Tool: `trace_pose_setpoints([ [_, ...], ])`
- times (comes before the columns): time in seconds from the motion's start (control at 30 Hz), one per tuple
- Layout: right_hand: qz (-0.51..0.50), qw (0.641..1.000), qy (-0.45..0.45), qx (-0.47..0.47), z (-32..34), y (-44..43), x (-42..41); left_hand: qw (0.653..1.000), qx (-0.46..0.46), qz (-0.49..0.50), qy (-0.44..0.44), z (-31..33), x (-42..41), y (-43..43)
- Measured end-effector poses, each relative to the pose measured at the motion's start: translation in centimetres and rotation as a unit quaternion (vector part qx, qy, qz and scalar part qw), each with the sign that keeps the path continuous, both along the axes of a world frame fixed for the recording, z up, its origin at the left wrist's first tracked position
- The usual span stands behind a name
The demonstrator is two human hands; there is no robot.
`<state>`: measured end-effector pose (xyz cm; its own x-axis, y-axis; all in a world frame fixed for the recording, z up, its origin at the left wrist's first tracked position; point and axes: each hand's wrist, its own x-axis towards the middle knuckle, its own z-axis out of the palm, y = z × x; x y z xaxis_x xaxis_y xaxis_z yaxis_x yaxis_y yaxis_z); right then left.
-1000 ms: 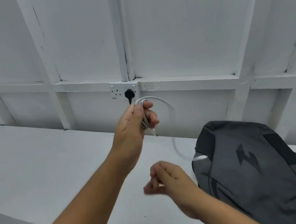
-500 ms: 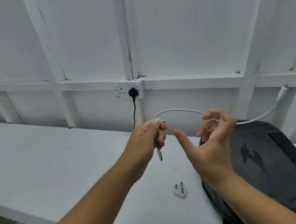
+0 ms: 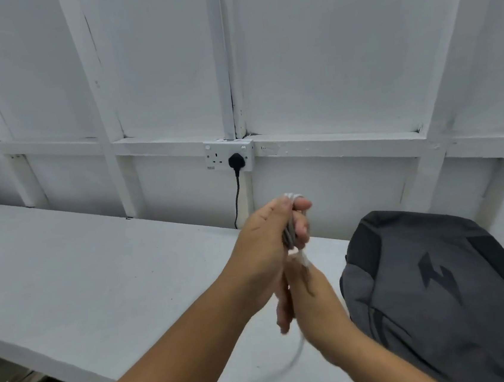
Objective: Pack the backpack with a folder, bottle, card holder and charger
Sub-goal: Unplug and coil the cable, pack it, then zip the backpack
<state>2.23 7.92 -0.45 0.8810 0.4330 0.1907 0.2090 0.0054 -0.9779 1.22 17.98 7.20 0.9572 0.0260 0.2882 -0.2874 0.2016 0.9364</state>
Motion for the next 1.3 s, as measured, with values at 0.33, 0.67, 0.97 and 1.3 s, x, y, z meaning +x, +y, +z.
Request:
trace_pose_setpoints([
  [0.33,-0.033,0.868,-0.346,-0.355,5.4,-3.7,-1.5,0.937,0.346,0.025,-0.027,-3.1,0.4,3.8],
  [0.67,0.064,0.962,-0.256,-0.066,6.5,-4.9,4.2,0.987,0.06,-0.137,0.051,-1.2,-1.4,4.0],
  [0.97,0.091,0.985,-0.102,0.107,3.5,-1.5,1.7,0.974,-0.178,-0.098,0.102,-0.9,-0.5,2.3],
  [1.3,-0.094,0.977,-0.193,-0.011,3.1,-1.0,1.4,0.974,0.162,0.153,-0.045,-2.2,-0.4,0.5],
])
